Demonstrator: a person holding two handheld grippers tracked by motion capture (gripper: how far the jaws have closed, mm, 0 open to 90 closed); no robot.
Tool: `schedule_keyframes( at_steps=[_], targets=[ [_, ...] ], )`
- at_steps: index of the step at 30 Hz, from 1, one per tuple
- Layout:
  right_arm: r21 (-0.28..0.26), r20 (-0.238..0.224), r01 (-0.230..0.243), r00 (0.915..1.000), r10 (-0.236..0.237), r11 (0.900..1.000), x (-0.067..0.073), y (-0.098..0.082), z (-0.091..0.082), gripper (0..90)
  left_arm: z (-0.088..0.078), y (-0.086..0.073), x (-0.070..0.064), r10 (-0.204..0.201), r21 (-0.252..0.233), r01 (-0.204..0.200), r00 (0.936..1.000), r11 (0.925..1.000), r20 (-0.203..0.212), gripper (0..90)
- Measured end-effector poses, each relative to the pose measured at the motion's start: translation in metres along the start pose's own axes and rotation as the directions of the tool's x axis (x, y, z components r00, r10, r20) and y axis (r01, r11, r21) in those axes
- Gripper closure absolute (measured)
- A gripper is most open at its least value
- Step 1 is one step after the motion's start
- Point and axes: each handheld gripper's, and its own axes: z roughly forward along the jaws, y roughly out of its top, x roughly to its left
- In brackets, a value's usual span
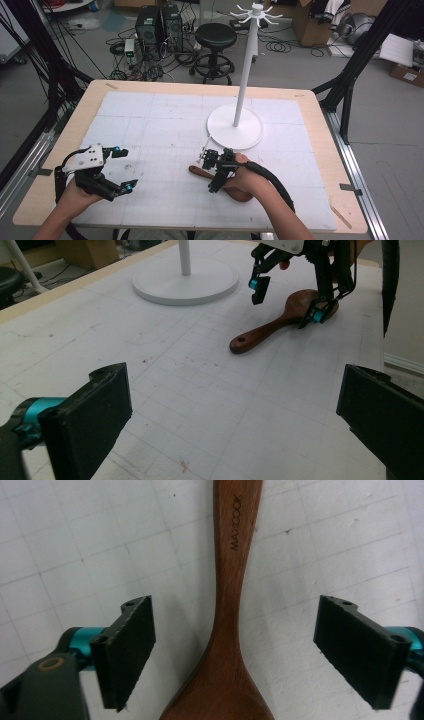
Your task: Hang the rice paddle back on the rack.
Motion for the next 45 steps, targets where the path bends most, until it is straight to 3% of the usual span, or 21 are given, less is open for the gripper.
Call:
schedule_keyframes(
  at_steps=[4,9,13,15,21,29,38,45],
  targets=[
    [0.023,-0.008,-0.008,0.9999,0.008,1.0,0.0002,0.0013,0.002,27.1,0.0003,0.0,-0.0001,0.002,0.0,-0.002,1.0,1.0,0.003,1.7],
    [0.04,-0.022,0.016,0.9996,-0.016,0.999,-0.0003,0.0031,0.0017,43.3,0.0006,0.0,0.0,0.0,0.0,0.0,1.0,1.0,0.002,1.7],
    [0.051,-0.038,0.006,0.9993,-0.004,0.999,-0.0005,0.004,0.0039,49.9,0.0003,-0.0001,-0.0003,-0.001,0.0,0.001,1.0,1.0,0.003,1.7],
    [0.057,-0.035,0.027,0.9991,-0.025,0.998,-0.0017,0.0041,0.0046,53.3,0.0003,0.0,-0.0002,-0.002,0.0,0.002,1.0,1.0,0.002,1.7],
    [0.073,-0.027,0.012,0.9996,-0.01,0.997,-0.0014,0.0058,0.0065,61.3,0.0005,0.0,-0.0003,0.002,0.001,-0.002,1.0,1.0,0.003,1.7],
    [0.072,-0.047,-0.016,0.9987,0.02,0.997,-0.0024,0.0067,0.0086,64.9,0.0005,-0.0001,-0.0004,0.002,0.001,-0.002,1.0,1.0,0.002,1.7],
    [0.073,-0.045,0.01,0.999,-0.007,0.997,-0.0027,0.0072,0.0091,68.6,0.0006,-0.0001,-0.0005,0.003,0.002,-0.003,1.0,1.0,0.001,1.7],
    [0.085,-0.039,-0.004,0.9992,0.008,0.996,0.0013,0.0083,0.0088,71.9,0.0003,0.0,-0.0009,0.004,0.005,-0.004,1.0,1.0,-0.004,1.7]
  ],
)
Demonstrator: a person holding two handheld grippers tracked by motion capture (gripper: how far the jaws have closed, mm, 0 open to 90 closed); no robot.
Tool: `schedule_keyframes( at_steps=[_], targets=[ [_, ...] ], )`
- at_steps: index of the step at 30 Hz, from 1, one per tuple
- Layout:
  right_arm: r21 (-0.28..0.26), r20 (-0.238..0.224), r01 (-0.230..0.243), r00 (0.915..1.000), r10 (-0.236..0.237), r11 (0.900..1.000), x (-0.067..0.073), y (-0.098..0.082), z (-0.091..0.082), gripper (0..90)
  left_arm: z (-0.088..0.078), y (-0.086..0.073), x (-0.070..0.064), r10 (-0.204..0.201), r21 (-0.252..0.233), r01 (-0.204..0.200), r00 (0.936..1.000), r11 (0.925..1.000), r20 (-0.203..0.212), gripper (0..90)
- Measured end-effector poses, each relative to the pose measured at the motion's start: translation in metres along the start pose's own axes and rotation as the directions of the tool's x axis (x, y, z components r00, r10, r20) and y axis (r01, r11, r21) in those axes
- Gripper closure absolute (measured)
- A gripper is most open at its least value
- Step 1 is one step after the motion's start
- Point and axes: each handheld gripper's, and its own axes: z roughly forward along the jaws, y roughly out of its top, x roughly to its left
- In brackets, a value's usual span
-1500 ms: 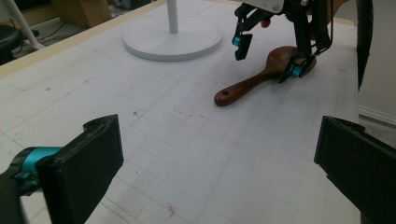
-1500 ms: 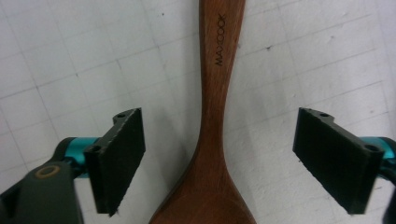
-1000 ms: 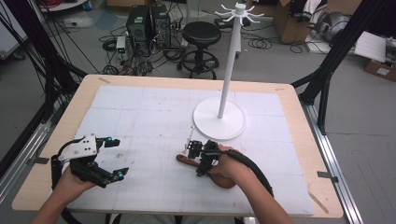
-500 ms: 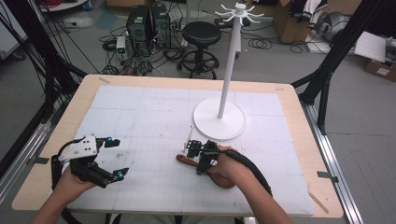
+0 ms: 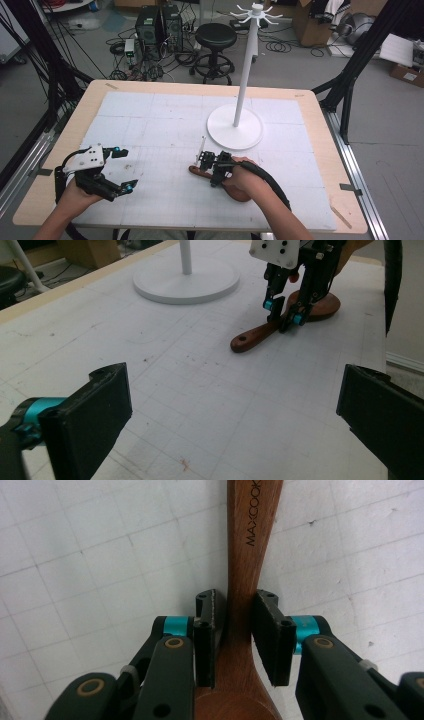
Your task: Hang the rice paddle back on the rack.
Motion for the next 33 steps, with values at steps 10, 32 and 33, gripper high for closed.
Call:
schedule_keyframes(
  at_steps=[10,32,33],
  targets=[
    [-0.018,-0.026,0.015,0.9995,-0.016,1.0,-0.0047,-0.0016,0.0007,77.1,-0.0001,0.0001,-0.0007,0.005,0.0,-0.005,1.0,1.0,-0.001,1.7],
    [-0.037,-0.006,0.046,0.9989,-0.046,0.998,-0.0015,-0.0044,0.0001,78.3,0.0004,-0.0001,-0.0005,0.0,0.0,0.0,1.0,1.0,-0.003,1.7],
    [-0.037,-0.006,0.046,0.9989,-0.046,0.998,-0.0015,-0.0044,0.0001,78.3,0.0002,-0.0002,-0.0001,0.004,0.003,-0.004,1.0,1.0,-0.002,1.7]
  ],
)
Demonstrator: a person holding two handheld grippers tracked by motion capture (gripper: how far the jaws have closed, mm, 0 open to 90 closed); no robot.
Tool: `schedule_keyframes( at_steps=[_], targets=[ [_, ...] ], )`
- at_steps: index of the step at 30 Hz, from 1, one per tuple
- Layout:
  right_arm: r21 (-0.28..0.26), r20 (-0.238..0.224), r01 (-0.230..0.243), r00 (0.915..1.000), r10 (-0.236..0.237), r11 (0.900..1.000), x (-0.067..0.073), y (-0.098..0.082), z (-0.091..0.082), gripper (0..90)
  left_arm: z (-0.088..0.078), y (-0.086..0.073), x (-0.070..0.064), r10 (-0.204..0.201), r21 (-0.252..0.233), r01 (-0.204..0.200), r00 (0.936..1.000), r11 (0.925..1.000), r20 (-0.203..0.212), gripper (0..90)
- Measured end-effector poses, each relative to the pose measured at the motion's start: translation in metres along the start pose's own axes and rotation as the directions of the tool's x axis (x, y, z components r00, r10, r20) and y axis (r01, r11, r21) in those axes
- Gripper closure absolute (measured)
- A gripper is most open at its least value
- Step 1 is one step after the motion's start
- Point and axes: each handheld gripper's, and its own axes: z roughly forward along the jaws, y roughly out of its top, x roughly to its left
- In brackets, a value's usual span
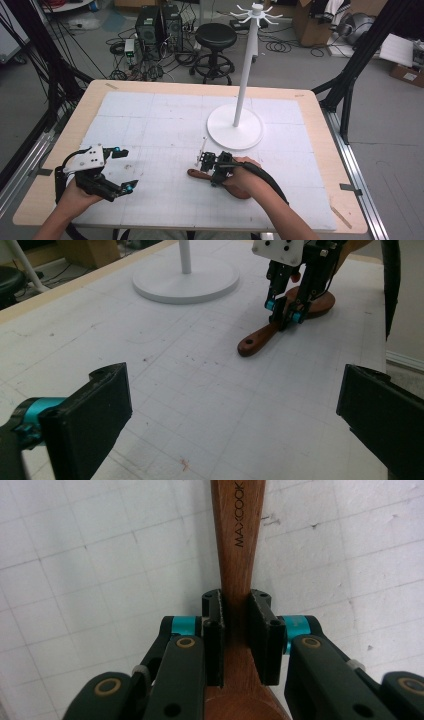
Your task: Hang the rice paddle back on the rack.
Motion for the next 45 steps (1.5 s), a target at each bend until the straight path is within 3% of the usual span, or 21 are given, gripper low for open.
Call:
schedule_keyframes(
  at_steps=[5,7,9,16,17,18,19,20,23,24,29,35,37,39,43,45],
  targets=[
    [-0.015,-0.047,-0.012,0.9988,0.011,1.0,-0.004,-0.004,-0.001,78.3,0.0,0.0,0.0,0.0,0.0,0.0,1.0,1.0,-0.001,1.7],
    [-0.036,-0.081,0.003,0.9967,-0.006,0.999,-0.007,-0.006,-0.002,78.3,0.0,0.0,0.0,-0.004,-0.002,0.004,1.0,1.0,-0.001,1.7],
    [-0.045,-0.086,0.002,0.9963,-0.006,0.999,-0.007,-0.007,-0.003,78.3,0.0,0.0,0.0,-0.004,-0.003,0.004,1.0,1.0,-0.002,1.7],
    [-0.168,-0.145,0.006,0.989,-0.031,0.986,-0.008,-0.013,-0.02,78.3,0.0,0.0,0.0,-0.006,-0.004,0.006,1.0,1.0,-0.004,1.7],
    [-0.217,-0.15,0.018,0.9872,-0.052,0.976,-0.008,-0.016,-0.027,78.3,0.0,0.0,0.0,-0.006,-0.004,0.006,1.0,1.0,-0.004,1.7],
    [-0.217,-0.15,0.018,0.9872,-0.052,0.976,-0.008,-0.016,-0.027,78.3,0.0,0.0,0.0,-0.005,-0.004,0.005,1.0,1.0,-0.003,1.7],
    [-0.257,-0.159,0.013,0.9857,-0.056,0.966,-0.007,-0.019,-0.033,78.3,0.0,0.0,0.0,-0.006,-0.004,0.006,1.0,1.0,-0.004,1.7],
    [-0.257,-0.159,0.013,0.9857,-0.056,0.966,-0.007,-0.019,-0.033,78.3,0.0,0.0,0.0,-0.006,-0.004,0.006,1.0,1.0,-0.004,1.7],
    [-0.318,-0.177,-0.004,0.9827,-0.055,0.948,-0.008,-0.026,-0.042,78.3,-0.001,0.0,0.0,-0.007,-0.005,0.007,0.9999,1.0,-0.009,1.7],
    [-0.318,-0.177,-0.004,0.9827,-0.055,0.948,-0.008,-0.026,-0.042,78.3,-0.001,0.0,0.0,-0.007,-0.005,0.007,0.9999,1.0,-0.009,1.7],
    [-0.388,-0.183,-0.025,0.9817,-0.051,0.921,-0.01,-0.037,-0.051,78.4,-0.001,0.0,0.0,-0.006,-0.007,0.006,0.9999,1.0,-0.009,1.7],
    [-0.477,-0.207,-0.052,0.9767,-0.055,0.877,-0.01,-0.049,-0.065,78.4,-0.001,0.0,0.0,-0.006,-0.005,0.006,0.9999,1.0,-0.009,1.7],
    [-0.517,-0.216,-0.06,0.9744,-0.063,0.854,-0.01,-0.054,-0.07,78.4,-0.001,0.0,0.0,-0.009,-0.005,0.009,0.9999,0.9999,-0.01,1.7],
    [-0.519,-0.217,-0.065,0.9744,-0.058,0.852,-0.01,-0.055,-0.072,78.4,0.0,0.0,0.0,-0.009,-0.005,0.009,0.9999,0.9999,-0.011,1.7],
    [-0.551,-0.213,-0.078,0.9759,-0.049,0.831,-0.011,-0.061,-0.077,78.4,0.0,0.0,0.0,-0.009,-0.002,0.009,0.9999,1.0,-0.01,1.7],
    [-0.558,-0.213,-0.081,0.9757,-0.049,0.826,-0.01,-0.064,-0.079,78.4,0.0,0.0,0.0,-0.01,-0.003,0.01,0.9999,0.9999,-0.008,1.7]
  ],
)
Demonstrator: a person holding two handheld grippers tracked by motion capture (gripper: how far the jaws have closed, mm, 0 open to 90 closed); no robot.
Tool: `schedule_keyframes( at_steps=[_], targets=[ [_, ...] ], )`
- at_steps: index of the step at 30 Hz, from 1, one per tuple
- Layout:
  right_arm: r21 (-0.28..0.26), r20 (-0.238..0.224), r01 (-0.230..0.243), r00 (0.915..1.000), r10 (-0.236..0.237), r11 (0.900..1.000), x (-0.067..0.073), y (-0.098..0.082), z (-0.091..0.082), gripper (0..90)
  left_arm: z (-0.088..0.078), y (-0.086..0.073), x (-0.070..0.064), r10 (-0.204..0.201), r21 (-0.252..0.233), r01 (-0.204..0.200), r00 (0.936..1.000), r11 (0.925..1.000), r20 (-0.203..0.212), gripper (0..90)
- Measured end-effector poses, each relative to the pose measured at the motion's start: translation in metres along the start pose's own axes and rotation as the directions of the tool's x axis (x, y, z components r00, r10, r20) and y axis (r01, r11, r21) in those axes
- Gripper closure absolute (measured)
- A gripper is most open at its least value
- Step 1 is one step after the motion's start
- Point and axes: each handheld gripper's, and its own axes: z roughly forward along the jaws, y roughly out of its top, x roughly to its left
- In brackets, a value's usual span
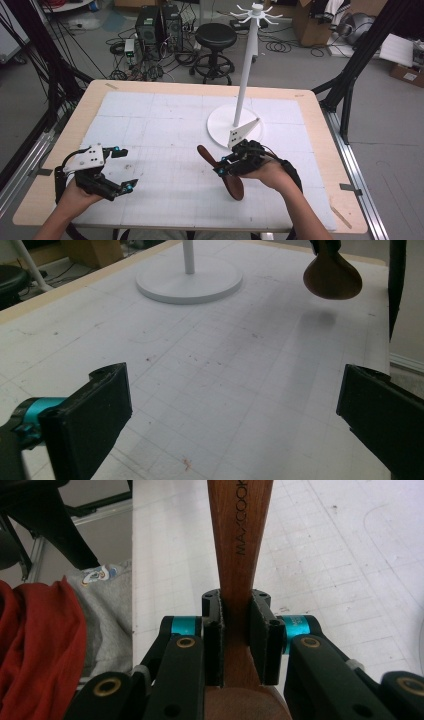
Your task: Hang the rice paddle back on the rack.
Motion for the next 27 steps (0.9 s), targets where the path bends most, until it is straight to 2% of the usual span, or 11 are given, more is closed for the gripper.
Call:
schedule_keyframes(
  at_steps=[5,6,7,12,19,24,27],
  targets=[
    [-0.053,0.002,0.004,1.0,-0.004,0.999,0.003,-0.001,-0.01,78.4,-0.001,0.0,0.0,0.002,-0.002,-0.002,1.0,1.0,-0.001,1.8],
    [-0.075,-0.002,-0.007,1.0,0.007,0.997,0.003,-0.002,-0.016,78.4,-0.001,0.0,0.0,0.001,-0.003,-0.001,1.0,1.0,-0.001,1.7],
    [-0.075,-0.002,-0.007,1.0,0.007,0.997,0.003,-0.002,-0.016,78.4,-0.001,0.0,0.0,0.0,-0.003,0.0,1.0,1.0,-0.001,1.7],
    [-0.133,0.032,-0.009,0.9994,0.013,0.991,0.003,-0.005,-0.033,78.4,-0.001,0.001,0.0,0.003,-0.003,-0.003,1.0,1.0,-0.002,1.7],
    [-0.177,0.051,-0.02,0.9983,0.029,0.984,0.003,-0.005,-0.052,78.4,0.0,0.001,0.0,0.002,-0.005,-0.002,1.0,1.0,-0.002,1.7],
    [-0.232,0.099,-0.011,0.9945,0.035,0.973,0.002,-0.005,-0.073,78.4,0.0,0.001,0.0,0.0,-0.006,0.0,1.0,1.0,-0.001,1.7],
    [-0.245,0.104,-0.015,0.9937,0.041,0.969,0.001,-0.005,-0.081,78.4,0.0,0.001,0.0,0.0,-0.005,0.0,1.0,1.0,-0.001,1.7]
  ],
)
